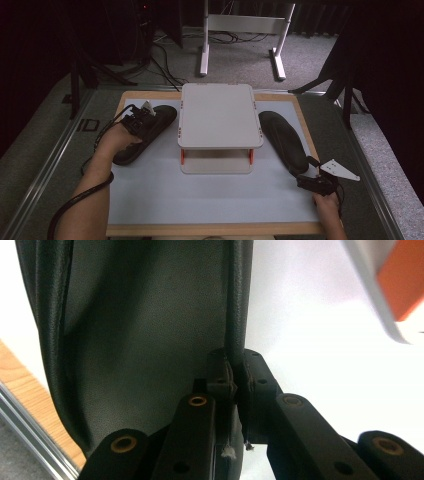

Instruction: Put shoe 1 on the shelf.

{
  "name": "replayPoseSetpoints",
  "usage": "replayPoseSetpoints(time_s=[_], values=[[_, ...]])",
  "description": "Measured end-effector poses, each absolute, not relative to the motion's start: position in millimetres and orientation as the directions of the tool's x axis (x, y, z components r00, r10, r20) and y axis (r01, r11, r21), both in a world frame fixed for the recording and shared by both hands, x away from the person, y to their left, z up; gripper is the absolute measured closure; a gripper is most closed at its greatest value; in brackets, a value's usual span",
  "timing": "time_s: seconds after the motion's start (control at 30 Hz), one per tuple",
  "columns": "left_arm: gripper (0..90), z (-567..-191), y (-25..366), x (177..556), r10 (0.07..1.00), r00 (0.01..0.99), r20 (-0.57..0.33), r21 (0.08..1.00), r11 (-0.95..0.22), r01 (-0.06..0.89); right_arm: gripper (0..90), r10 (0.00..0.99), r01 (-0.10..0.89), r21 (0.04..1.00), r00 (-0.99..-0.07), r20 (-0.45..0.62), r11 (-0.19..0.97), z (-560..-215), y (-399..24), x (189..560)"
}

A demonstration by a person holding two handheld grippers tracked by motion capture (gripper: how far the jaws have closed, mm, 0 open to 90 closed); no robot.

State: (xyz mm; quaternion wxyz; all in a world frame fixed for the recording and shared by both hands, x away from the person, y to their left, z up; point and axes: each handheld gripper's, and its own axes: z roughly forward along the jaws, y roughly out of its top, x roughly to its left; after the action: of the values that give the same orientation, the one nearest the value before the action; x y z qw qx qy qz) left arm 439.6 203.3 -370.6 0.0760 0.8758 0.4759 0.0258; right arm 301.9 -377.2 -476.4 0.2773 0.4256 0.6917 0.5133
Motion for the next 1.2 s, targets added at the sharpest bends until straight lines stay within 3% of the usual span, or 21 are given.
replayPoseSetpoints(time_s=[0.63, 1.2], values=[[85.0, -256, 183, 429, 0.812, 0.583, 0.043, 0.275, -0.57, 0.774, 12.6, 0.872, 0.313, 0.944, -0.485, 0.062, 0.107, -477, -378, 303], [85.0, -242, 110, 446, 0.739, 0.672, 0.049, 0.253, -0.66, 0.707, 12.6, 0.867, 0.31, 0.946, -0.493, 0.071, 0.099, -477, -379, 303]])
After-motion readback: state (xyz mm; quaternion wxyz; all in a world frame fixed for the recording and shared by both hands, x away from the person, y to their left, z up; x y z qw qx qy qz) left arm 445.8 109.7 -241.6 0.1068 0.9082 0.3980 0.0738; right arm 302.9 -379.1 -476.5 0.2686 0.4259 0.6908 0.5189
